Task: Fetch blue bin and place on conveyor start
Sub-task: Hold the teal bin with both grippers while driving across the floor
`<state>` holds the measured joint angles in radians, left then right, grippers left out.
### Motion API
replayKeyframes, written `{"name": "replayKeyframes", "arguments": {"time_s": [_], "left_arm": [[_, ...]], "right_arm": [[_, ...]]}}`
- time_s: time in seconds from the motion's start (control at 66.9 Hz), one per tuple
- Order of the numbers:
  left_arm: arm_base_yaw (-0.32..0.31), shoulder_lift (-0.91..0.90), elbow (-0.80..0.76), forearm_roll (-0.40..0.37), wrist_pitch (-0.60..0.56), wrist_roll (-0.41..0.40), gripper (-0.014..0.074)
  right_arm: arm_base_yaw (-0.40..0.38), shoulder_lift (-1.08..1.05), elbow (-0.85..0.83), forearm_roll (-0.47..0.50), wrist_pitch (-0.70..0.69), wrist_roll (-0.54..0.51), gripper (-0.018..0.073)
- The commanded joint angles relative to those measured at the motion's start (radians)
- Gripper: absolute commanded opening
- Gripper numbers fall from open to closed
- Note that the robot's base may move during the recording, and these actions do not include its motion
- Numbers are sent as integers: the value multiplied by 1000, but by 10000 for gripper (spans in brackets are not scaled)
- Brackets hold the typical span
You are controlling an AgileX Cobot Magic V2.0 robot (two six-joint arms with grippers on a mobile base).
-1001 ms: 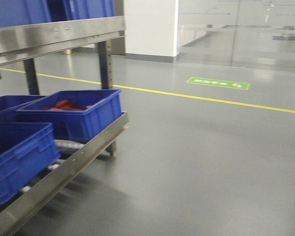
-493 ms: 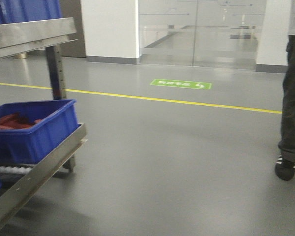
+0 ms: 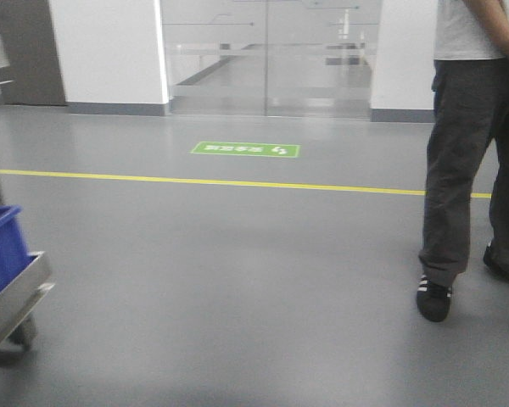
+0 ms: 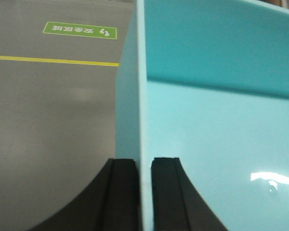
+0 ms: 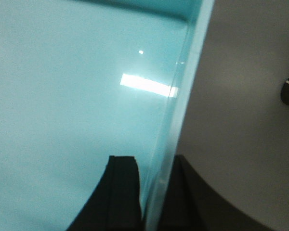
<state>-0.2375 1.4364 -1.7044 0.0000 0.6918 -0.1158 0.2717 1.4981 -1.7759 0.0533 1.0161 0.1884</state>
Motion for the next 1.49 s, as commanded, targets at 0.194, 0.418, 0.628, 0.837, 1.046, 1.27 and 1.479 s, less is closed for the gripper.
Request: {"name": "replayKeyframes", "arguments": {"time_s": [0.194,0.418,0.628,0.837,1.046,1.27,1.479], "left_arm": [[5,-12,-11,12,-84,-5,-111],[5,-12,-11,12,-84,-5,-111],[5,-12,-11,12,-84,-5,-111],[5,-6,-11,13,-84,-5,-111],[5,-6,-11,13,-84,-5,-111],[5,-6,-11,13,-84,-5,-111],[5,-6,-11,13,-84,-5,-111]], "right_arm": [[-9,-16,-9,-32,-9,-32,-152],[-9,-16,-9,-32,-56,-32,-152],[-9,-16,-9,-32,-145,-32,-152],[-9,-10,-9,-32,-259,-32,-152],[-9,9,-9,-32,-408,-32,-152],[-9,37,-9,-32,-513,-32,-152],[-9,59,-9,-32,-559,-32,-152]]}}
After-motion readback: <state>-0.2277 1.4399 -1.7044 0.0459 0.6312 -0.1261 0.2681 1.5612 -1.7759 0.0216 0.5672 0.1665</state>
